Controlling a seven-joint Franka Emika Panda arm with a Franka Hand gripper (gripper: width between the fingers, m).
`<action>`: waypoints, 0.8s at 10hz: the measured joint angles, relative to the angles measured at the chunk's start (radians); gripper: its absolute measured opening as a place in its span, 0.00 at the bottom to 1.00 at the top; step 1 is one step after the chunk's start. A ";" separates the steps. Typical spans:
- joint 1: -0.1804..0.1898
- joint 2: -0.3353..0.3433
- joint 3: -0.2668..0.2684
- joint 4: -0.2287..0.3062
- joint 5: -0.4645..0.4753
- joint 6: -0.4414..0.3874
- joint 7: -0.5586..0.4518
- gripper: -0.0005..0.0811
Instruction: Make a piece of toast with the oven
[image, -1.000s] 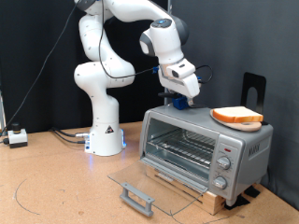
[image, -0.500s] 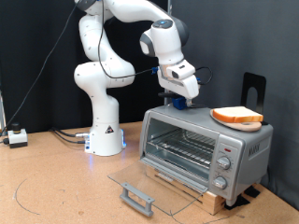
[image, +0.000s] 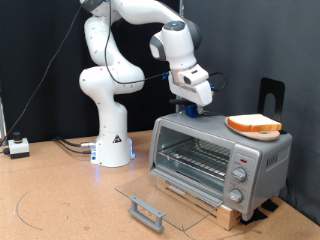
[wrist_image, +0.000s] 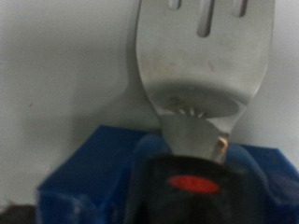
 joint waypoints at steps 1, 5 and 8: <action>0.000 0.000 0.001 -0.001 0.000 0.000 0.001 0.78; -0.005 -0.002 0.001 -0.002 0.000 -0.001 0.008 0.49; -0.006 -0.034 -0.050 0.005 0.027 -0.015 0.006 0.49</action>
